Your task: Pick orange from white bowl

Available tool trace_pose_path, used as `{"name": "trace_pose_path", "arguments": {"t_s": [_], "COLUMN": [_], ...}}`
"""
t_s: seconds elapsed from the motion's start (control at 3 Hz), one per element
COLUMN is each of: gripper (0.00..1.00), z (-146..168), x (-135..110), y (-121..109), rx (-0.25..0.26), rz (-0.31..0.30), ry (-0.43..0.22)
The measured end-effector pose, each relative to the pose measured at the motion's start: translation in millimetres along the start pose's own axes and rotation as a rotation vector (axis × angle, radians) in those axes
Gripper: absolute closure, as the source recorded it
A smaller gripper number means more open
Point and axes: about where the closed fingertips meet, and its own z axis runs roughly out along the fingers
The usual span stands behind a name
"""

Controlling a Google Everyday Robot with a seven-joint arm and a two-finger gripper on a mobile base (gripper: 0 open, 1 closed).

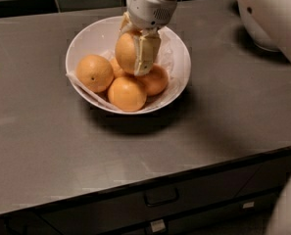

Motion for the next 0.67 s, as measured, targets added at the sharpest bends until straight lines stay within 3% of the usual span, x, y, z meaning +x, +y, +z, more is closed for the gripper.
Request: {"name": "trace_pose_path", "arguments": {"t_s": [0.33,0.67], "gripper": [1.0,1.0], "z": [-22.5,-22.5], "x": [-15.3,-15.3], "y": [5.2,5.2], "rx": [0.076,0.076], "rz": [-0.026,-0.026], "ry": [0.014,0.014]}}
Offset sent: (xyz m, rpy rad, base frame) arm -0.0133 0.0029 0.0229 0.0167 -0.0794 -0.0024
